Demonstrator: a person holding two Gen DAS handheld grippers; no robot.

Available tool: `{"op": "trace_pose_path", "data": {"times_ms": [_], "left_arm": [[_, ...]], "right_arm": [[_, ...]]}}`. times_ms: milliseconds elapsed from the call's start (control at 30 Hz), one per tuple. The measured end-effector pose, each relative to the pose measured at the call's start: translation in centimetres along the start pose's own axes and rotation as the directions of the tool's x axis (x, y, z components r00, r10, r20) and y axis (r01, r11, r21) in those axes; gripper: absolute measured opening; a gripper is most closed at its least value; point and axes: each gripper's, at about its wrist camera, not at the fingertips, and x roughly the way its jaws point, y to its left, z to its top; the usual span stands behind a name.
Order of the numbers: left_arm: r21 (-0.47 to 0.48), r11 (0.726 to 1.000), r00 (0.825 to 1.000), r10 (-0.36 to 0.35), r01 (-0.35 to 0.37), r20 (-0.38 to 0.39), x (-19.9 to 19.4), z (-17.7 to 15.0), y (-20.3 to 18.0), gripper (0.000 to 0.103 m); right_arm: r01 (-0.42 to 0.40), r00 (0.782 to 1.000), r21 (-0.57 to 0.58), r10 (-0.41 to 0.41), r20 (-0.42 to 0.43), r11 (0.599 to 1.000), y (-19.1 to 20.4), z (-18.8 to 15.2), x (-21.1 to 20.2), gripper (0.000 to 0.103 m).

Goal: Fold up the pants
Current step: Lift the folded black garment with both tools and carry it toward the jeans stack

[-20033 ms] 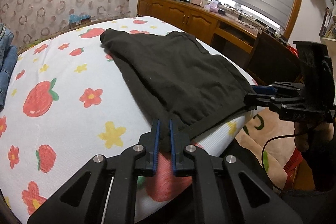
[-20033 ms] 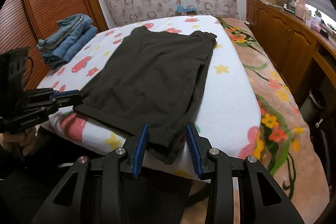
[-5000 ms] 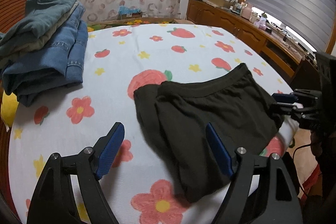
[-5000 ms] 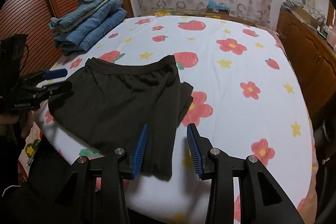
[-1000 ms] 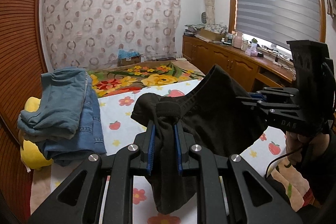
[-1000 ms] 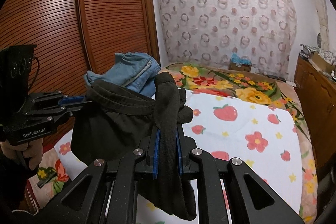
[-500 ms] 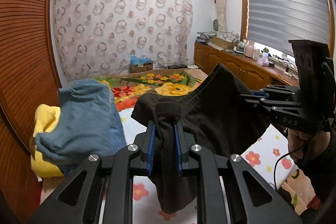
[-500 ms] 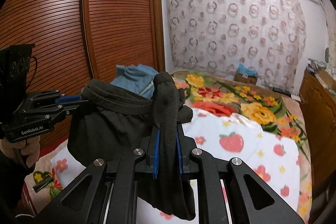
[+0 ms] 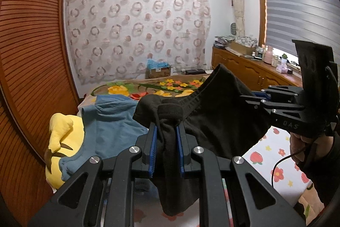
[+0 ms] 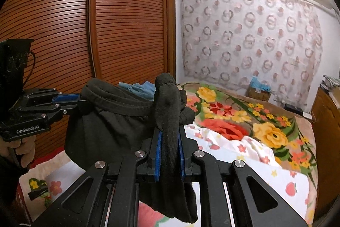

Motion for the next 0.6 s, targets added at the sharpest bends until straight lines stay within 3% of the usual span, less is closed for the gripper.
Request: {"op": "trace_pose_path", "data": {"times_ms": [333, 600], "left_arm": [[-0.088, 0.994, 0.997, 0.074, -0.072, 0.029, 1.2, -0.2, 3.1, 0.018], [-0.212, 0.968, 0.983, 0.159, -0.137, 0.092, 0.2, -1.9, 5.1, 0.018]], "right_arm": [[-0.065, 0.998, -0.038, 0.066, 0.018, 0.997, -2.9, 3.0, 5.2, 0.013], [-0.164, 0.986, -0.078, 0.165, 0.013, 0.983, -4.3, 4.9, 9.8, 0.013]]}}
